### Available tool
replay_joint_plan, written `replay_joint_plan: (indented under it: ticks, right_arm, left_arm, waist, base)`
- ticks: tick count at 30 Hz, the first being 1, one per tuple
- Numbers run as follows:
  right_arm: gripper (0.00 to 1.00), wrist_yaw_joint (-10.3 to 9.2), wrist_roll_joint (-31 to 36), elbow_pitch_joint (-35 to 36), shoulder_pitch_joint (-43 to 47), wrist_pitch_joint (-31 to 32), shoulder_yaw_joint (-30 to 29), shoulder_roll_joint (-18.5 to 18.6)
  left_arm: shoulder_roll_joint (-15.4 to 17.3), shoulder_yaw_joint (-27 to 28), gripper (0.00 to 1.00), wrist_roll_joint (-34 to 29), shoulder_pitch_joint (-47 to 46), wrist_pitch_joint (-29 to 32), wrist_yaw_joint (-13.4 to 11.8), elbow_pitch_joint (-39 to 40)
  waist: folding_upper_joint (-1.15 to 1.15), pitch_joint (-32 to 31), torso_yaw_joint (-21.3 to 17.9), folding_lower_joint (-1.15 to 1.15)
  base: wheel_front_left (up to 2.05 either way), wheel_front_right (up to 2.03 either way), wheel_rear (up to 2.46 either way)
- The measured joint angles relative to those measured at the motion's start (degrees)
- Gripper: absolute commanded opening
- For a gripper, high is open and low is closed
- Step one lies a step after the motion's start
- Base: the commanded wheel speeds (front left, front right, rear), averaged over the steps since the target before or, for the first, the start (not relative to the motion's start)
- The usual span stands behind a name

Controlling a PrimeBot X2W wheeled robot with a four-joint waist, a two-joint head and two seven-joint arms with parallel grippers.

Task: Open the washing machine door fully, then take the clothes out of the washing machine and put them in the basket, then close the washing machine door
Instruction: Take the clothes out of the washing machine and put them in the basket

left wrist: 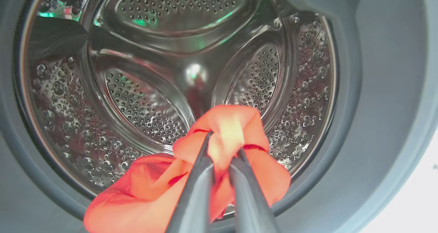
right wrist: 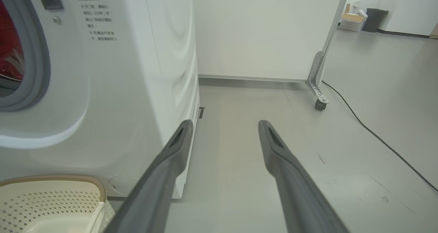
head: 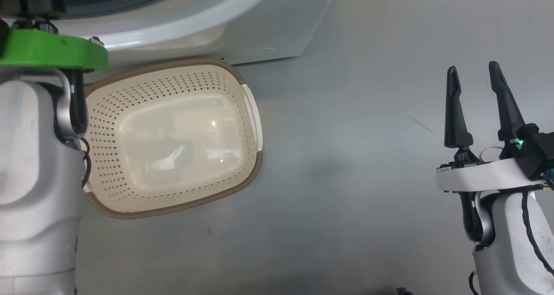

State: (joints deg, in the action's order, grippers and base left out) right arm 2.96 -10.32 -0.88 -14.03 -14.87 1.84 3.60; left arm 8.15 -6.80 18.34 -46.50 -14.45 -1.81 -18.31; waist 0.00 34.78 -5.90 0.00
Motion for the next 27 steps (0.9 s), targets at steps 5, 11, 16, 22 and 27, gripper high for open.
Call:
replay_joint_plan:
  ticks: [5, 11, 16, 22, 27]
  right_arm:
    - [1.0, 0.0, 0.4, -0.7, 2.0, 0.0, -0.3, 0.0]
    - [1.0, 0.1, 0.8, -1.5, 4.3, 0.0, -0.5, 0.0]
    - [1.0, 0.18, 1.0, -2.0, 5.9, 0.0, -0.5, 0.0]
    - [1.0, 0.19, 1.4, -2.4, 8.0, 0.0, -0.1, -0.1]
    - [1.0, 0.49, 1.4, -2.2, 9.0, 0.0, 0.5, -0.1]
  left_arm:
    - [-0.9, -0.3, 0.0, -0.3, 4.1, -0.3, -0.6, 2.7]
    - [-2.3, -0.5, 0.0, -1.0, 8.5, -0.3, -1.4, 7.1]
    - [-3.5, -0.9, 0.0, -1.9, 12.3, -0.3, -1.5, 10.3]
    - [-4.1, -1.5, 0.0, -2.0, 17.0, -0.3, -2.0, 13.4]
    - [-5.1, -3.0, 0.0, -1.6, 21.9, -0.3, -2.5, 15.4]
  waist:
    - [0.0, -3.0, 0.8, 0.0]
    - [0.0, -6.9, 1.9, 0.0]
    - [0.0, -10.2, 2.9, 0.0]
    - [0.0, -14.0, 4.0, 0.0]
    - [0.0, -16.2, 4.9, 0.0]
  base:
    - [0.0, 0.0, 0.0]
    - [0.0, 0.0, 0.0]
    - [0.0, 0.0, 0.0]
    - [0.0, 0.0, 0.0]
    - [0.0, 0.0, 0.0]
